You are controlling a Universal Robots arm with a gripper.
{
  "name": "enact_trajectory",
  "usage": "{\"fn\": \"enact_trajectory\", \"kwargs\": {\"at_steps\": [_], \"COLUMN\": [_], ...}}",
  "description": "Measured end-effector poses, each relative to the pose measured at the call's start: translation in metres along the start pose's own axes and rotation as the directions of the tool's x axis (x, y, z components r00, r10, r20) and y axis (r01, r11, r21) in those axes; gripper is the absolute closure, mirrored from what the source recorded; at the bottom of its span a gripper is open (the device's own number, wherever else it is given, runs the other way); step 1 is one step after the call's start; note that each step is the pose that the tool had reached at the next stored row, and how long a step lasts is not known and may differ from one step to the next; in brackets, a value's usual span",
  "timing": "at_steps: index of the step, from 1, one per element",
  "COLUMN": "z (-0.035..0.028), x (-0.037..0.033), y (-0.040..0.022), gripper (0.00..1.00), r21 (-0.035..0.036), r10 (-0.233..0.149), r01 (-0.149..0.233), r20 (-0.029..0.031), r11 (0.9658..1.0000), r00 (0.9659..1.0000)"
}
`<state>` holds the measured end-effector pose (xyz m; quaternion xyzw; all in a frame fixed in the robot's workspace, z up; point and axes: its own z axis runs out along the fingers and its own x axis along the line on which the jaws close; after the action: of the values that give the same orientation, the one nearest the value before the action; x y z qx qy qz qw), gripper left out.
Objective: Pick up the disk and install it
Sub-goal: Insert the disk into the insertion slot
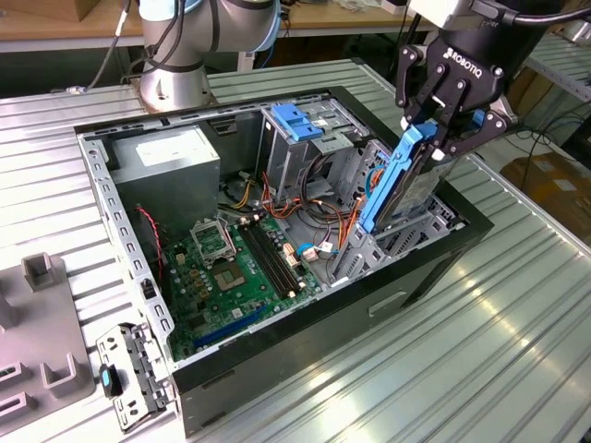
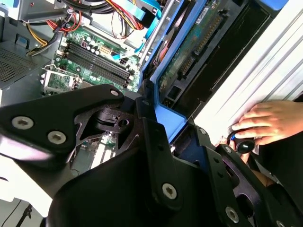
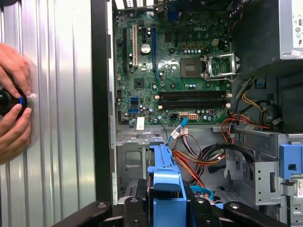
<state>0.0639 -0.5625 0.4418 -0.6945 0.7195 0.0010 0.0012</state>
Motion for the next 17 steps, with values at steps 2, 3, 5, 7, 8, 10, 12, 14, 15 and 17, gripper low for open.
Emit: {"fn": "enact_trajectory", "kwargs": {"at_steps": [2, 3, 5, 7, 8, 10, 12, 14, 15, 17], "z": [0.0008, 0.0015, 0.0023, 0.0037, 0.0049, 0.006, 0.0074, 0.0084, 0.0085, 0.0086], "x": [0.0, 0.0, 0.0, 0.0, 0.0, 0.0, 0.0001, 0.0, 0.0001, 0.0001], "y": [0.0, 0.0, 0.0, 0.0, 0.0, 0.0, 0.0001, 0.0, 0.0, 0.0], "gripper": [0.63, 0.63, 0.63, 0.63, 0.63, 0.63, 0.63, 0.63, 0.63, 0.63], "r21": [0.0, 0.0, 0.0, 0.0, -0.0001, -0.0001, -0.0002, -0.0001, -0.0001, 0.0], "r10": [0.0, 0.0, 0.0, 0.0, 0.0, 0.0, 0.0, 0.0, 0.0, 0.0], "r01": [0.0, 0.0, 0.0, 0.0, 0.0, 0.0, 0.0, 0.0, 0.0, 0.0], "r20": [0.0001, 0.0001, 0.0001, 0.0001, -0.0003, -0.0005, -0.0002, -0.0002, -0.0001, 0.0001], "r11": [1.0, 1.0, 1.0, 1.0, 1.0, 1.0, 1.0, 1.0, 1.0, 1.0], "r00": [1.0, 1.0, 1.0, 1.0, 1.0, 1.0, 1.0, 1.0, 1.0, 1.0]}}
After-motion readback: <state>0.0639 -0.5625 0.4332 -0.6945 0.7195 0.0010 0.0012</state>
